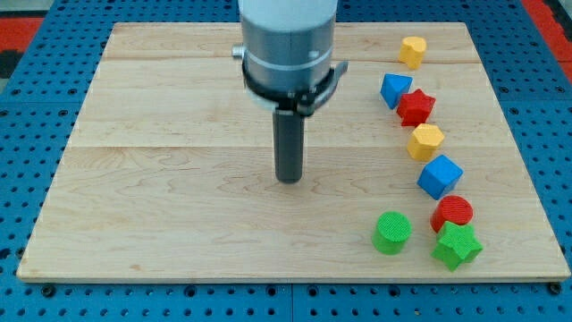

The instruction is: Move the heart left beside the triangle

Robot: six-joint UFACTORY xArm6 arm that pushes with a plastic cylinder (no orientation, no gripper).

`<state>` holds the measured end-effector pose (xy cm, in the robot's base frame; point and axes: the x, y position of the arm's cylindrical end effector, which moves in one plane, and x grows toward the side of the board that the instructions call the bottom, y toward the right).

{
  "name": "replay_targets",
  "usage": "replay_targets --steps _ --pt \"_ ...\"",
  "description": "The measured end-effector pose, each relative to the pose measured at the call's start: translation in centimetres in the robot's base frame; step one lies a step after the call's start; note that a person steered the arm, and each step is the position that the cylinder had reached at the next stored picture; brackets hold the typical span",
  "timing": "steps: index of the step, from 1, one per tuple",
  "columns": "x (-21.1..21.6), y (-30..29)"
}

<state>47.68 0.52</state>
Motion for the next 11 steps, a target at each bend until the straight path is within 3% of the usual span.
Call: replay_targets --steps 3,4,7,8,10,11 --pt "-0.8 2.5" --pt "-0.8 7.3" --pt "-2.9 14.4" --pt "-4.3 9.8" --pt "-17.5 12.4" --pt "-22.3 10.9"
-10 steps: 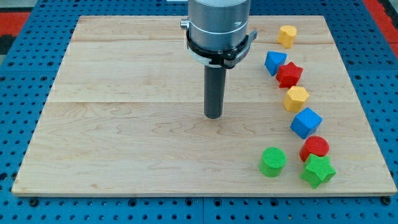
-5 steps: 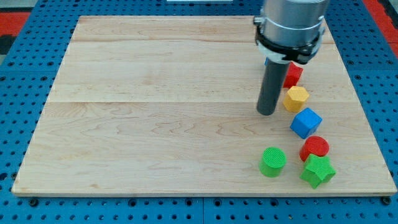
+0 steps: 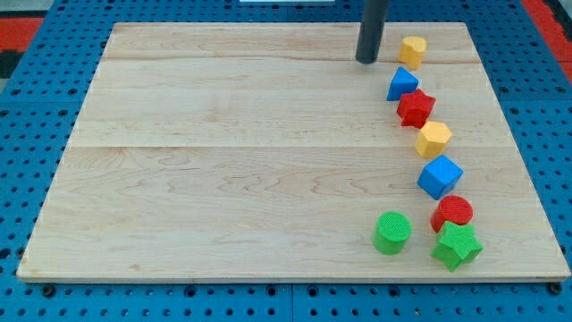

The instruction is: Move the heart left beside the triangle

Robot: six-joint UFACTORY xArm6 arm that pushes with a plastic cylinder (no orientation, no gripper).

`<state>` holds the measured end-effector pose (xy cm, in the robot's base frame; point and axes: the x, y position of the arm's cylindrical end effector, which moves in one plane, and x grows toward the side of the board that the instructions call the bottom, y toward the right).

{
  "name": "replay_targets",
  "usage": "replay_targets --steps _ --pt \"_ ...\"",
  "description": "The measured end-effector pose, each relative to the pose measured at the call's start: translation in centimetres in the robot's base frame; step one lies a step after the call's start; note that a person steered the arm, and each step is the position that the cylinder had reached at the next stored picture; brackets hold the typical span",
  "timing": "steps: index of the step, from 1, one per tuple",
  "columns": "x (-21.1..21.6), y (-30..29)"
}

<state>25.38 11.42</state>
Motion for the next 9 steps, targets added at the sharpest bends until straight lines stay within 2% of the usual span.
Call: replay_targets --steps 1,2,3,5,6,7,8,9 --pt "-4.1 -0.2" --pt "-4.0 8.1" --pt "-1.9 10.6" --pt "0.3 -1.0" --pt "-0.6 3.1" --pt "-1.6 4.0" --pt "2.2 4.5" --pt "3.1 0.5"
